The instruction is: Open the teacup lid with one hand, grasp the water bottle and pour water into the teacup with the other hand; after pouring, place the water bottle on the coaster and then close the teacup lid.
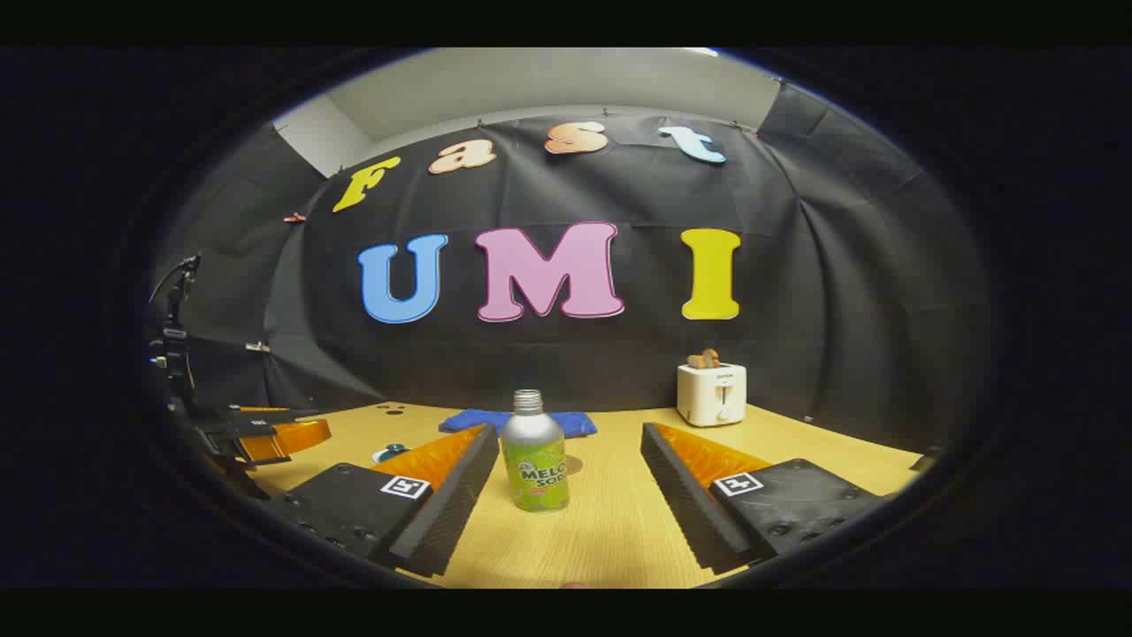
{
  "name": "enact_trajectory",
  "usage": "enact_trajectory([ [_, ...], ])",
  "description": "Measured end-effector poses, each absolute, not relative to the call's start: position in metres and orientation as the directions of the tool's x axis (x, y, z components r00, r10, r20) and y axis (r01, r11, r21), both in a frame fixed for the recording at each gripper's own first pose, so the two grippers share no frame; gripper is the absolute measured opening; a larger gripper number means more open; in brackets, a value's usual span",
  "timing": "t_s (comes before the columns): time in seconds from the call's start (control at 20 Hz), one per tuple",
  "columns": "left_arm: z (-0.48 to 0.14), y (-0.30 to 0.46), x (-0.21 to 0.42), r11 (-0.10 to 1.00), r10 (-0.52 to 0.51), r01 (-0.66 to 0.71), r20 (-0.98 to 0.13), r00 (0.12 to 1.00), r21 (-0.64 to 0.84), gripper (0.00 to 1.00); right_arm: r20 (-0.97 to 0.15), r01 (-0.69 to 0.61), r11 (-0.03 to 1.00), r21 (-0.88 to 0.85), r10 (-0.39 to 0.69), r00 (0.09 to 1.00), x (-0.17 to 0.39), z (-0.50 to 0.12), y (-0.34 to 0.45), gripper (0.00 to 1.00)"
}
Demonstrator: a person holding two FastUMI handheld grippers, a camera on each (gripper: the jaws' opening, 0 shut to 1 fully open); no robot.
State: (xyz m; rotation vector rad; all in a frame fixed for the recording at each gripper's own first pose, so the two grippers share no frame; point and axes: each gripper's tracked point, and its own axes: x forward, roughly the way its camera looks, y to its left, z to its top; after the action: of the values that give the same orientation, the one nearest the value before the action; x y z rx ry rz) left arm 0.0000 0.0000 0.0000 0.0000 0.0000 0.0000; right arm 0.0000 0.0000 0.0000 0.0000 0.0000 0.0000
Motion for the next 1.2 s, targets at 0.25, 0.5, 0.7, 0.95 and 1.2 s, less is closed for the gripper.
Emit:
enact_trajectory([
  [0.25, 0.001, 0.002, 0.007, 0.999, 0.000, 0.000, -0.003, 1.000, 0.050, 0.97, -0.026, -0.033, 0.999, 0.003, 0.033, 0.999, 0.009, -0.009, 0.013, 1.00],
  [0.5, -0.001, 0.005, 0.015, 1.000, -0.001, 0.001, -0.011, 1.000, 0.025, 0.98, -0.033, -0.046, 0.999, 0.007, 0.047, 0.998, 0.016, -0.009, 0.018, 0.96],
  [0.7, -0.009, 0.007, 0.020, 1.000, -0.010, 0.010, -0.026, 1.000, -0.005, 0.98, -0.035, -0.043, 0.999, 0.015, 0.043, 0.998, 0.018, -0.013, 0.018, 1.00],
  [0.95, -0.022, 0.006, 0.033, 0.999, -0.035, 0.032, -0.064, 0.997, -0.041, 0.98, -0.058, -0.041, 0.999, 0.027, 0.042, 0.997, 0.019, -0.024, 0.019, 1.00],
  [1.2, -0.028, 0.006, 0.056, 0.998, -0.046, 0.042, -0.087, 0.995, -0.046, 0.97, -0.062, -0.033, 0.998, 0.047, 0.036, 0.997, 0.025, -0.027, 0.014, 0.96],
])
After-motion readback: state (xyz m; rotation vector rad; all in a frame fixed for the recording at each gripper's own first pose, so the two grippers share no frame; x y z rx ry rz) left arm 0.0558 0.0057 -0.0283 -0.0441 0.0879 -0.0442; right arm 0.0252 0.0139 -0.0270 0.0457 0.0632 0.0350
